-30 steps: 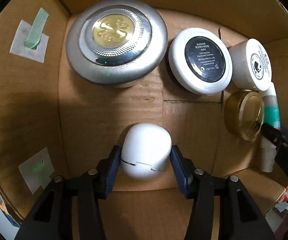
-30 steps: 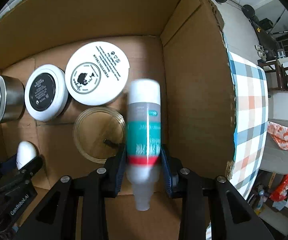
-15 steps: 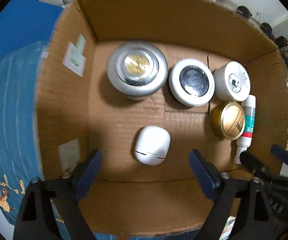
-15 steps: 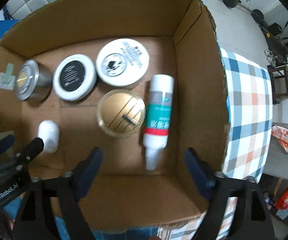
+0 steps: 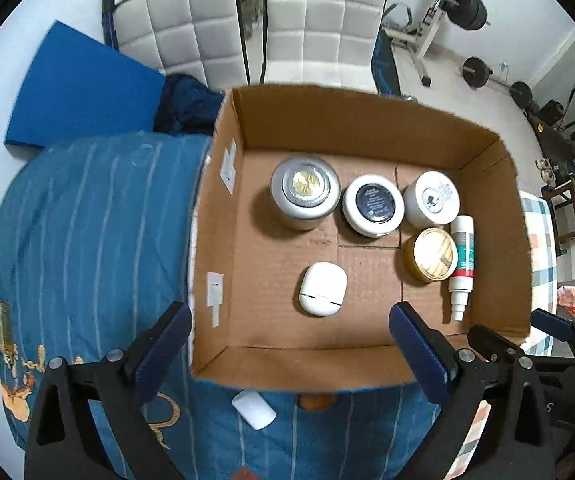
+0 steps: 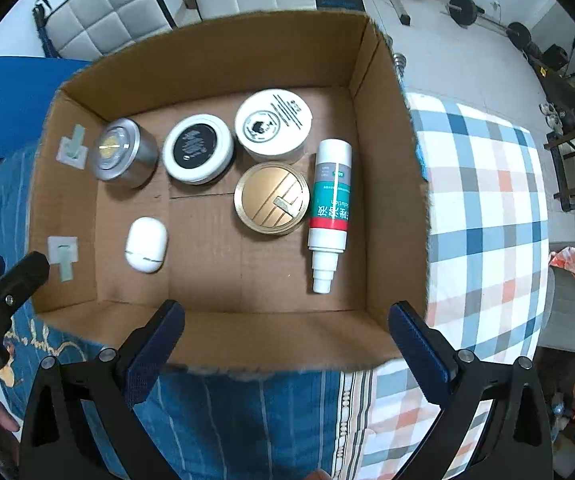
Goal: Organize rigid objects
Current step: 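Lift both tools out of the box toward the bed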
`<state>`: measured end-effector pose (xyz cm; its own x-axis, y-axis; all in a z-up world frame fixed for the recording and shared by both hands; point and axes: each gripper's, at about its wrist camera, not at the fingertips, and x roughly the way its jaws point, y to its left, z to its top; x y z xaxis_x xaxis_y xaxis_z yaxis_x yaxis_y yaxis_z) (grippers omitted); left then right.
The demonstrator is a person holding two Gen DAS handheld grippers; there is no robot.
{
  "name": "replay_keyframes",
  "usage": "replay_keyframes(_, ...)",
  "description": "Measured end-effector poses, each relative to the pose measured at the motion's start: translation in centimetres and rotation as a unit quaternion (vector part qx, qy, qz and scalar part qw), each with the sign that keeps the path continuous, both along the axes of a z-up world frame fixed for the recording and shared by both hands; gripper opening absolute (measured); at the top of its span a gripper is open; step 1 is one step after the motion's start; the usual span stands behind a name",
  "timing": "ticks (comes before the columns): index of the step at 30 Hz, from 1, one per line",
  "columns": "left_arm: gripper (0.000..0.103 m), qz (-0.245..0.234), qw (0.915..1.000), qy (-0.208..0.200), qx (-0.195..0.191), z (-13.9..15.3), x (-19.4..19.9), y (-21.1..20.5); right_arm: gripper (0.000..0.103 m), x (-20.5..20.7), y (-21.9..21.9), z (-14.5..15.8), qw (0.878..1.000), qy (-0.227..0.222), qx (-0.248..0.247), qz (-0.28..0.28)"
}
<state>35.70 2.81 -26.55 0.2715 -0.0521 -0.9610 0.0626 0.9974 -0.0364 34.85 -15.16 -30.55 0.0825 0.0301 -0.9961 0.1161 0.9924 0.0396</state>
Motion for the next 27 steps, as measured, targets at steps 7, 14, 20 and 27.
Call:
replay_keyframes(7,0.102,-0.004,0.9986,-0.053,0.004,3.7,-2.3,0.3,0.103,-2.2,1.2,3.9,0.999,-0.044,0.0,0.016)
replay_keyframes(14,0.102,0.001,0.9968,-0.079,-0.012,6.1,-4.2,1.1,0.103,-4.3,1.6,6.9,0.997,-0.079,0.019,0.008)
replay_keyframes(20,0.102,0.031,0.9972,-0.068,0.009,5.0,-7.0,4.2,0.103,-6.7,3.3,5.5,0.996,-0.07,0.061,0.008)
replay_keyframes(27,0.101,0.091,0.995,0.039,0.017,-3.3,-9.6,9.3,0.099,-8.8,7.6,-1.7,0.994,-0.007,0.111,0.005)
